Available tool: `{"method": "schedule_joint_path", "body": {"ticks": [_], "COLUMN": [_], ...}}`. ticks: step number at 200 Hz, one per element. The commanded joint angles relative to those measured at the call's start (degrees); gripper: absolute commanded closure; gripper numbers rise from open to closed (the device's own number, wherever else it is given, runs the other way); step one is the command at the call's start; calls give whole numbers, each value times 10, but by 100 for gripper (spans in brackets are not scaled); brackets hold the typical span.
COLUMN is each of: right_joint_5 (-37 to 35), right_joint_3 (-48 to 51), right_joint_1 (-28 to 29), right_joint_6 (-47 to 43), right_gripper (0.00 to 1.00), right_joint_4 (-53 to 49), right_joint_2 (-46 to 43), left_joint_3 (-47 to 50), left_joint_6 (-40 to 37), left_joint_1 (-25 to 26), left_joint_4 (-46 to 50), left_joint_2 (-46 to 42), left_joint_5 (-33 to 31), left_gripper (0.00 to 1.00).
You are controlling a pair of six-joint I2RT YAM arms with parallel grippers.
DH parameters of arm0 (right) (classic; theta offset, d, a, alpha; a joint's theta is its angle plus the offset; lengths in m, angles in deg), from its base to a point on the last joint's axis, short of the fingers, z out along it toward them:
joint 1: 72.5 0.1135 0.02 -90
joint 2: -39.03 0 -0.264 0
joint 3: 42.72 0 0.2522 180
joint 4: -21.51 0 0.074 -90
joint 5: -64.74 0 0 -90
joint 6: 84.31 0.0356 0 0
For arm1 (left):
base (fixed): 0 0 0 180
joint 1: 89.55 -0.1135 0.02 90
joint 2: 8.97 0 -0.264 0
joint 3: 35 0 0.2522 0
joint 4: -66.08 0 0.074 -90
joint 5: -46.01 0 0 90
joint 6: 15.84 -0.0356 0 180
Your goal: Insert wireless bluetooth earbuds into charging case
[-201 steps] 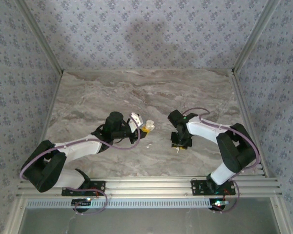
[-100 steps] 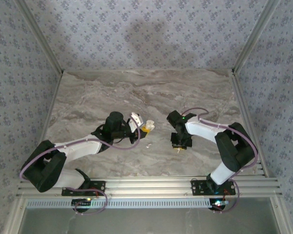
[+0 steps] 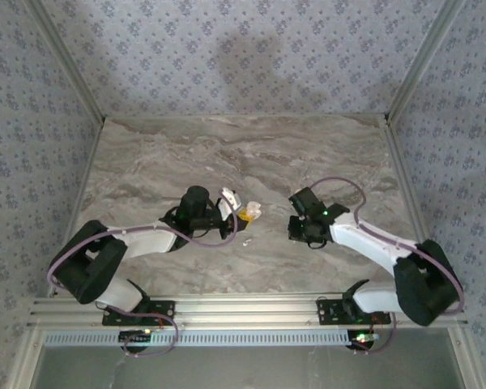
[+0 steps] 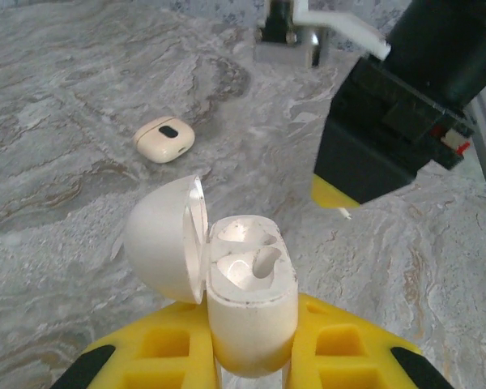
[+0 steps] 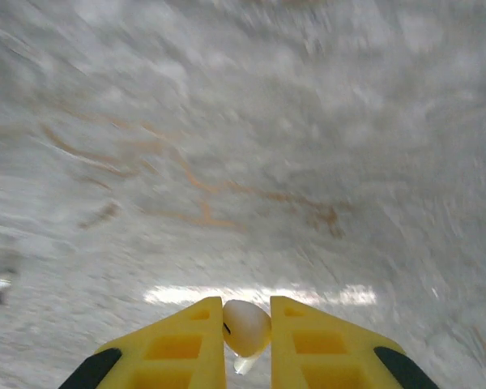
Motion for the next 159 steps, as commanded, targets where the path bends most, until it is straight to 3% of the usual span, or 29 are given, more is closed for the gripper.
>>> {"method": "schedule_joint_path", "body": {"ticks": [1, 47, 79, 159], "right_joint_5": [-43, -70, -46, 68], "right_joint_3": [20, 51, 73, 69], "right_joint_1": [4, 17, 20, 36], "right_joint_6": [-47, -127, -176, -271], "right_gripper": [82, 82, 82, 82], "right_joint_4": [93, 164, 222, 305], "right_joint_2": [-51, -171, -234, -231], "left_joint_3": [6, 14, 13, 9], "left_joint_6": [11, 20, 46, 18], "left_joint_1": [-3, -3, -3, 5], "left_joint_4": [-102, -218, -294, -320], "left_joint_2": [25, 79, 114, 123], "left_joint_5": [59, 96, 105, 128], "left_gripper": [81, 81, 82, 82]}}
